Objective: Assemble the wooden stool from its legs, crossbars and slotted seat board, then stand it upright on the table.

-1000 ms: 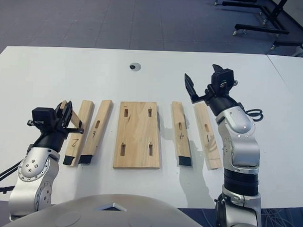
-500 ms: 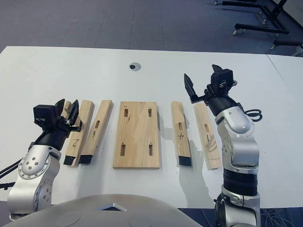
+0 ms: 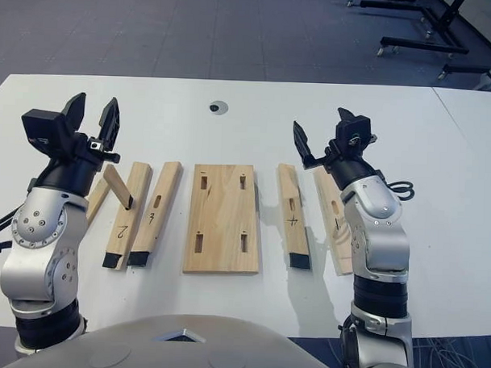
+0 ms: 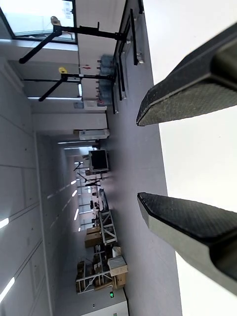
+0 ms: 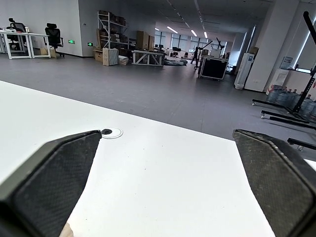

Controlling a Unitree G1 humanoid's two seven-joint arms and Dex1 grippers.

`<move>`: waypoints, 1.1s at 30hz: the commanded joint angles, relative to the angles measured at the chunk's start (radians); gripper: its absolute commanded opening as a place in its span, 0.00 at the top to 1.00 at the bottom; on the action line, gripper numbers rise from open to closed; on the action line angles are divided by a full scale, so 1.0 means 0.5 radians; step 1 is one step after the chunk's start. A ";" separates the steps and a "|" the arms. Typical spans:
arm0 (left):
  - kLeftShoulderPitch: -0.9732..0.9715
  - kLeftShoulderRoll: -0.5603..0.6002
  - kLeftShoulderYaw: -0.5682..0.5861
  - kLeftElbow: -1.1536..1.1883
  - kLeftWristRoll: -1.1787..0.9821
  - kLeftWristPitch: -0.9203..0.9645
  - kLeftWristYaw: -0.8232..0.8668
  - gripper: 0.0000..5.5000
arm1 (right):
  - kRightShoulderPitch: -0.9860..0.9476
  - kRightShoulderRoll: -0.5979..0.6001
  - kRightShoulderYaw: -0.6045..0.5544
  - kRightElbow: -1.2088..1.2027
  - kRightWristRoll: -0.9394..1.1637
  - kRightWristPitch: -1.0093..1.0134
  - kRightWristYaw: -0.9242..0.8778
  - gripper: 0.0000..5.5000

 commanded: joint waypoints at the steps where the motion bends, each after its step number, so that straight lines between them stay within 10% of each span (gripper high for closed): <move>1: -0.109 0.011 -0.014 0.023 -0.017 0.082 0.001 0.55 | -0.034 0.031 0.006 0.014 -0.009 -0.028 -0.021 0.11; 19: 0.624 0.089 -0.277 0.626 0.165 -0.111 -0.072 0.55 | -0.017 0.067 0.034 -0.190 0.078 0.120 -0.031 0.11; 33: 0.070 -0.075 -0.065 0.124 0.020 -0.094 0.096 0.55 | 0.186 0.194 0.136 -0.186 0.057 0.091 -0.078 0.11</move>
